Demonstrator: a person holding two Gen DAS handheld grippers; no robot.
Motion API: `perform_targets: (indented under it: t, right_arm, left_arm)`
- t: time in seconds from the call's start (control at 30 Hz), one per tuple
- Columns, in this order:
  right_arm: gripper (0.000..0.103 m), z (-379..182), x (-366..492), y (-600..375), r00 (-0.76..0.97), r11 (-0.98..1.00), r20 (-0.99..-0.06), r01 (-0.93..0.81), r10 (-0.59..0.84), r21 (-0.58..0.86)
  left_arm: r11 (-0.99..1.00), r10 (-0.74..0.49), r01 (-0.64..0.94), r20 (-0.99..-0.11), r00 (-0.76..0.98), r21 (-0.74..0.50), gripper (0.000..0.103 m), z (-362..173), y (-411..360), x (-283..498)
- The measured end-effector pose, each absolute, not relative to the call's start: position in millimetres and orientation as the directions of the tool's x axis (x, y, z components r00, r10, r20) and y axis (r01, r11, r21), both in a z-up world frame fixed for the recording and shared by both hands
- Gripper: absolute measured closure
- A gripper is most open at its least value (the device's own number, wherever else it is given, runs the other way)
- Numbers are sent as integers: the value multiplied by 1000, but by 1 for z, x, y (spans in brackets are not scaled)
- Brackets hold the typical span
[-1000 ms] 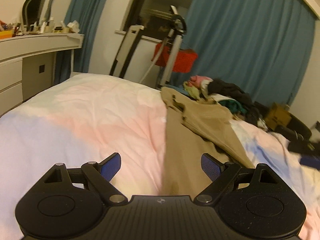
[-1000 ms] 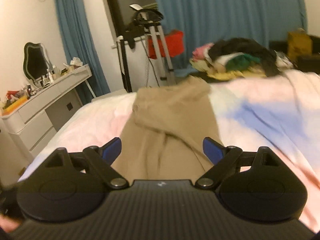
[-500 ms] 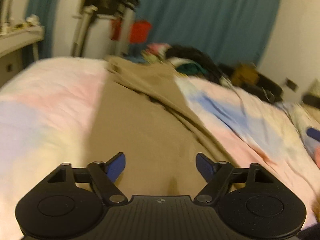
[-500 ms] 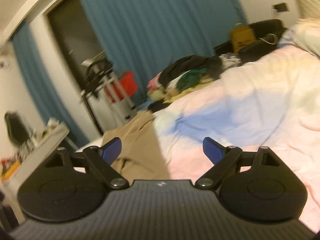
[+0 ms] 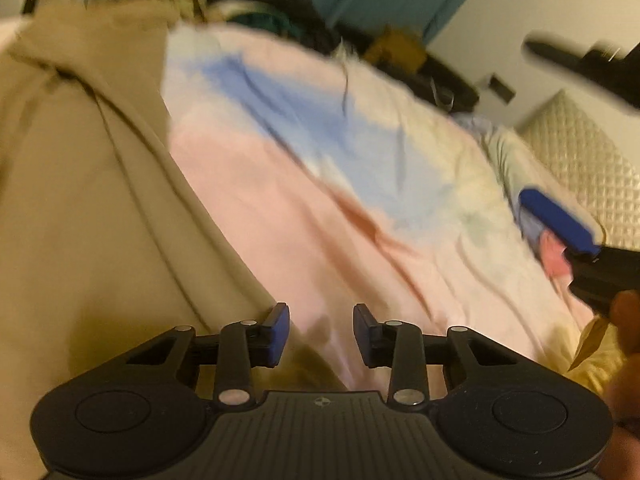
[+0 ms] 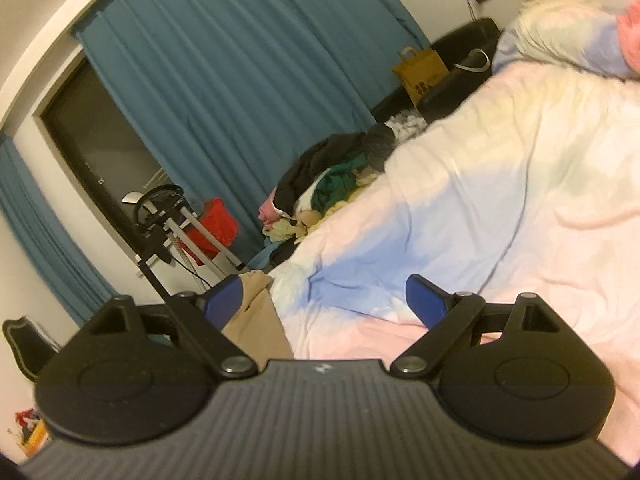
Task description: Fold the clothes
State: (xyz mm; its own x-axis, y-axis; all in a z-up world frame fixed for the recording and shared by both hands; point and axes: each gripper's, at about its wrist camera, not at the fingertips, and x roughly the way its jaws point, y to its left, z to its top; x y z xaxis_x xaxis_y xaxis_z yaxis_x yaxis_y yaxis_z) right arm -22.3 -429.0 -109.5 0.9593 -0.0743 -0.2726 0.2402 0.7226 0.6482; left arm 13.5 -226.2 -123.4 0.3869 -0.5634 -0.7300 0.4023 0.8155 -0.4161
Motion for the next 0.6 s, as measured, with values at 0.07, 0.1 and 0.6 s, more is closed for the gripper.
perform_targets:
  t: [0.07,0.1,0.6]
  right_arm:
    - [13,-114,-19,-431,956,715,-285,247,-70,654]
    - [13,-116,-17,-432,954,712,-292,252,-69,656]
    - [13,-117,-13,-429,952,708,-304,236,-30,666]
  left_arm:
    - [835,-529,387,-767,363,-392,89,-138,-234,17]
    - [844,-513,381,-775,369,-377,94,-142,-234,18]
    - [750,-661,355,-642,388,-558,100,-65,-128,-4]
